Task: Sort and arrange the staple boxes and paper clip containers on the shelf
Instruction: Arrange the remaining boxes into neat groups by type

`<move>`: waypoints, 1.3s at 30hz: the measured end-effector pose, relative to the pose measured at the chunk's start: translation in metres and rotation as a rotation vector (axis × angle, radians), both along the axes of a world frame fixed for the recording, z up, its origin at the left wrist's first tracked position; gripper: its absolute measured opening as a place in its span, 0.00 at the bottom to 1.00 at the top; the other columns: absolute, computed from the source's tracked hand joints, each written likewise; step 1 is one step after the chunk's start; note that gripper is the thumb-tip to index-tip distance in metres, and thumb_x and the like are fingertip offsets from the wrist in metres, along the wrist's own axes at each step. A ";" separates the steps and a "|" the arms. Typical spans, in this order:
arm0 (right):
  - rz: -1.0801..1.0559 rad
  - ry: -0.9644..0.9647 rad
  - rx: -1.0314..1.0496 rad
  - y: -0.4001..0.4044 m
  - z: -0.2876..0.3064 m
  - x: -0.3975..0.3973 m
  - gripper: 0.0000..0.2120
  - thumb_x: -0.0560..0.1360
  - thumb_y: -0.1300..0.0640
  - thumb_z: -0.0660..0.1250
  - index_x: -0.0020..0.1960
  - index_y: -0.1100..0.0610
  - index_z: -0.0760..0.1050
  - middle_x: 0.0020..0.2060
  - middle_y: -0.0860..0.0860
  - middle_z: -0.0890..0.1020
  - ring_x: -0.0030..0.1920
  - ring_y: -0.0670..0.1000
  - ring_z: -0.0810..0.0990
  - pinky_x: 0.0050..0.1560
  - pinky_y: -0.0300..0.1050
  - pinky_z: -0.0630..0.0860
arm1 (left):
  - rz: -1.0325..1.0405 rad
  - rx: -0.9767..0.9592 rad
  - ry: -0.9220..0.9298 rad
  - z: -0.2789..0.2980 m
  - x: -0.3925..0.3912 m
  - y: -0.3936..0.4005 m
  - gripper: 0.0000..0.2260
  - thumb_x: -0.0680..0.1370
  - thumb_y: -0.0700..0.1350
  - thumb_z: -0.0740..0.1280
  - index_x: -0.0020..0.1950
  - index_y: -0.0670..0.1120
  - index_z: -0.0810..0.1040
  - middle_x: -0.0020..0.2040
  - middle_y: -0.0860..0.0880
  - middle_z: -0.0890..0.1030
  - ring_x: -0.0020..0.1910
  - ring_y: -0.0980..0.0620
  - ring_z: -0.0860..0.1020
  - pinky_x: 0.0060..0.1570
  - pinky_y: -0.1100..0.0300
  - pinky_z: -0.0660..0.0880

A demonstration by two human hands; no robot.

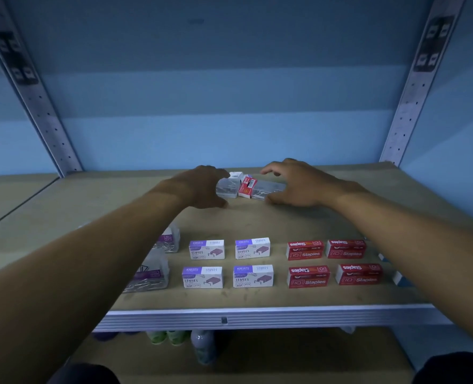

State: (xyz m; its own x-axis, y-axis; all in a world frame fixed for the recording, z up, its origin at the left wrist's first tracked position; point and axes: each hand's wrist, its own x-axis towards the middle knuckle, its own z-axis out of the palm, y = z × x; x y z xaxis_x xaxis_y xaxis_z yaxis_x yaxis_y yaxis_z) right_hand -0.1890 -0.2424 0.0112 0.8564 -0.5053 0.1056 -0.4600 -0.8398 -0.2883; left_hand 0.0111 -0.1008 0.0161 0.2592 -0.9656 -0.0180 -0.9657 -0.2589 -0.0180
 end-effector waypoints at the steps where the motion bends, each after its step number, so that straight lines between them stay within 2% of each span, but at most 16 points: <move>1: -0.003 -0.001 0.002 0.000 0.000 0.002 0.30 0.73 0.42 0.72 0.73 0.44 0.68 0.66 0.51 0.73 0.67 0.52 0.73 0.60 0.46 0.70 | 0.007 0.005 0.006 -0.001 0.002 -0.001 0.27 0.74 0.57 0.72 0.70 0.50 0.71 0.67 0.47 0.76 0.65 0.46 0.74 0.65 0.50 0.71; 5: -0.002 -0.008 0.017 0.001 -0.003 0.007 0.31 0.72 0.44 0.74 0.72 0.43 0.69 0.64 0.52 0.73 0.66 0.52 0.73 0.61 0.48 0.72 | 0.021 -0.001 0.039 -0.006 0.010 -0.004 0.29 0.73 0.58 0.72 0.71 0.52 0.70 0.69 0.49 0.75 0.66 0.46 0.73 0.66 0.51 0.70; 7: 0.003 -0.006 0.019 0.002 -0.006 0.008 0.30 0.72 0.43 0.74 0.72 0.43 0.70 0.64 0.51 0.74 0.65 0.52 0.74 0.57 0.47 0.71 | 0.035 0.000 0.052 -0.008 0.013 -0.004 0.30 0.73 0.59 0.72 0.73 0.54 0.69 0.71 0.50 0.74 0.68 0.47 0.72 0.67 0.50 0.69; 11: 0.014 -0.024 -0.003 0.002 -0.009 0.010 0.24 0.74 0.44 0.73 0.69 0.44 0.75 0.67 0.49 0.76 0.64 0.52 0.75 0.53 0.43 0.68 | 0.022 -0.002 0.034 -0.008 0.013 -0.007 0.31 0.73 0.58 0.73 0.73 0.51 0.70 0.69 0.48 0.75 0.67 0.45 0.73 0.66 0.51 0.70; 15: 0.003 -0.053 0.009 0.006 -0.008 0.008 0.20 0.74 0.48 0.74 0.66 0.43 0.77 0.64 0.50 0.79 0.61 0.53 0.77 0.56 0.46 0.73 | 0.031 0.030 0.013 -0.005 0.009 -0.009 0.26 0.74 0.57 0.71 0.69 0.47 0.74 0.66 0.44 0.74 0.63 0.44 0.73 0.63 0.50 0.72; 18: -0.012 -0.067 0.007 0.008 -0.009 0.006 0.20 0.74 0.51 0.75 0.65 0.42 0.78 0.61 0.52 0.80 0.59 0.53 0.78 0.57 0.48 0.75 | 0.030 -0.036 0.002 -0.008 0.005 -0.009 0.27 0.74 0.53 0.73 0.70 0.46 0.74 0.65 0.44 0.71 0.63 0.43 0.73 0.62 0.51 0.72; 21: -0.026 -0.080 0.011 0.010 -0.010 0.005 0.21 0.73 0.54 0.74 0.65 0.43 0.78 0.62 0.52 0.79 0.60 0.53 0.78 0.58 0.49 0.76 | 0.050 -0.096 0.003 -0.008 0.001 -0.007 0.28 0.73 0.51 0.75 0.70 0.45 0.73 0.66 0.44 0.72 0.63 0.43 0.74 0.62 0.52 0.71; 25: -0.036 -0.063 0.040 0.013 -0.007 0.002 0.22 0.71 0.52 0.75 0.64 0.43 0.77 0.62 0.50 0.79 0.60 0.50 0.78 0.59 0.52 0.78 | 0.042 -0.083 -0.027 -0.005 -0.002 -0.002 0.24 0.73 0.51 0.75 0.66 0.47 0.74 0.64 0.43 0.77 0.61 0.42 0.76 0.58 0.51 0.75; 30: -0.024 -0.111 0.147 0.012 -0.004 -0.009 0.18 0.69 0.50 0.73 0.59 0.42 0.79 0.58 0.46 0.81 0.59 0.46 0.79 0.59 0.47 0.77 | -0.008 -0.086 -0.133 -0.006 -0.008 0.008 0.19 0.77 0.54 0.69 0.65 0.47 0.75 0.62 0.42 0.78 0.58 0.41 0.79 0.55 0.50 0.77; 33: -0.010 -0.146 0.209 0.016 0.000 -0.016 0.12 0.70 0.47 0.73 0.53 0.42 0.81 0.51 0.40 0.83 0.54 0.42 0.81 0.53 0.42 0.78 | -0.019 -0.067 -0.162 -0.006 -0.011 0.014 0.18 0.80 0.54 0.65 0.65 0.46 0.75 0.61 0.42 0.80 0.57 0.41 0.79 0.55 0.50 0.77; 36: -0.024 -0.216 0.296 0.022 0.005 -0.023 0.08 0.71 0.44 0.72 0.48 0.43 0.84 0.43 0.37 0.85 0.43 0.38 0.82 0.45 0.38 0.77 | -0.041 -0.046 -0.134 0.000 -0.014 0.020 0.17 0.81 0.55 0.61 0.64 0.47 0.76 0.60 0.43 0.80 0.57 0.43 0.79 0.55 0.50 0.76; 39: -0.043 -0.251 0.371 0.026 0.007 -0.029 0.06 0.73 0.48 0.70 0.47 0.43 0.85 0.38 0.36 0.84 0.33 0.42 0.84 0.42 0.40 0.78 | -0.068 0.005 -0.075 0.010 -0.015 0.027 0.16 0.82 0.56 0.59 0.62 0.49 0.78 0.60 0.46 0.80 0.56 0.45 0.78 0.54 0.52 0.75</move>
State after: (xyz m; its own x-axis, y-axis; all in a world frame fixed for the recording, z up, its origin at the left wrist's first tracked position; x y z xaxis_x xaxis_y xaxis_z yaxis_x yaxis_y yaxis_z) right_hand -0.2185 -0.2160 0.0185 0.8050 -0.5825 0.1127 -0.3692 -0.6404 -0.6735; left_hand -0.0035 -0.0742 0.0261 0.1935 -0.9811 -0.0056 -0.9771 -0.1922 -0.0916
